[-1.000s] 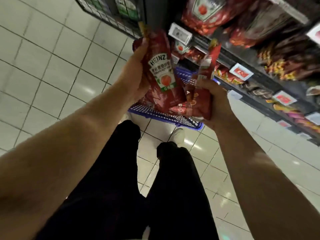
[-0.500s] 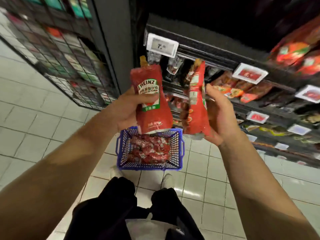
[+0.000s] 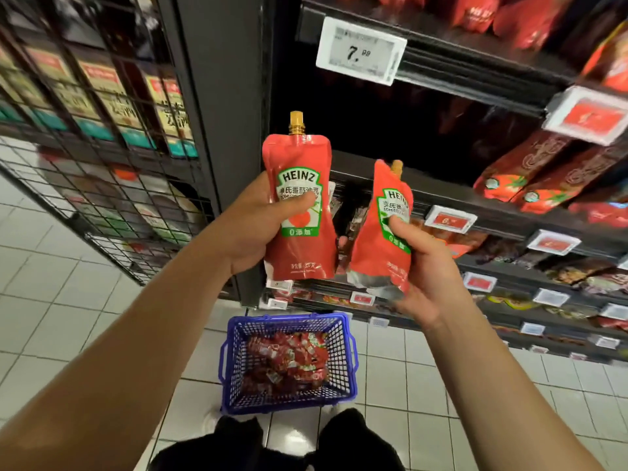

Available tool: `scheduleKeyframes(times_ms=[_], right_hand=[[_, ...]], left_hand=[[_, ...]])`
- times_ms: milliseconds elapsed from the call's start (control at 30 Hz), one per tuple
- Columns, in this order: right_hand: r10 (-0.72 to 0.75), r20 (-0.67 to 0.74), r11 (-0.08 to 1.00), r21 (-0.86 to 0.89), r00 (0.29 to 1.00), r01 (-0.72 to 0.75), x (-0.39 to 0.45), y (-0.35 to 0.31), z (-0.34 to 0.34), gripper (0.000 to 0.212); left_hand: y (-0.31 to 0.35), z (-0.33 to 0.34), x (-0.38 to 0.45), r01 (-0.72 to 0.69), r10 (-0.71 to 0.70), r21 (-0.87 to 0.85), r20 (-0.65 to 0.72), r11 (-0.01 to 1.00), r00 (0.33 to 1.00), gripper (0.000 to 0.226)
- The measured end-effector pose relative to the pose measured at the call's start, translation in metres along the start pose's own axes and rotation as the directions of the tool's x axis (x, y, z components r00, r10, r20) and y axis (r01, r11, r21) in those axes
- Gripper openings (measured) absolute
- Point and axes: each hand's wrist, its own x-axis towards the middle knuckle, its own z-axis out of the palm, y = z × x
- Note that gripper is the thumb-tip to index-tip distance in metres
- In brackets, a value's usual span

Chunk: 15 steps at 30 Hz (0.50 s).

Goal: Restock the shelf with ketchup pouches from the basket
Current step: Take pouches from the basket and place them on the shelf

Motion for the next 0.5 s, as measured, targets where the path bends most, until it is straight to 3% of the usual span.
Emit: scheduleKeyframes(times_ms=[167,367,500], right_hand=[[-0.172,-0.122,0.879,-0.467,0.977,0.096,0.033,-0.043,-0.015,0.053],[-0.193,-0.116,0.837,-0.537,0.974,0.102,0.084,-0.078,-0.042,0.061],[-0.214,-0.072,0.819,-0.556,0.974,0.139,0.107,-0.101,-0.056,0.054]], left_hand=[[-0.007,0.009,0.036,-0.016,0.007,-0.078,-0.113,0.997,0.994,0.029],[-0.033,0.021,0.082,-0.153,0.126,-0.100,-0.239,0.983,0.963,0.017],[-0.023,0.033,0.106,-0.279,0.270,0.016,-0.298,0.960,0.915,0.011]])
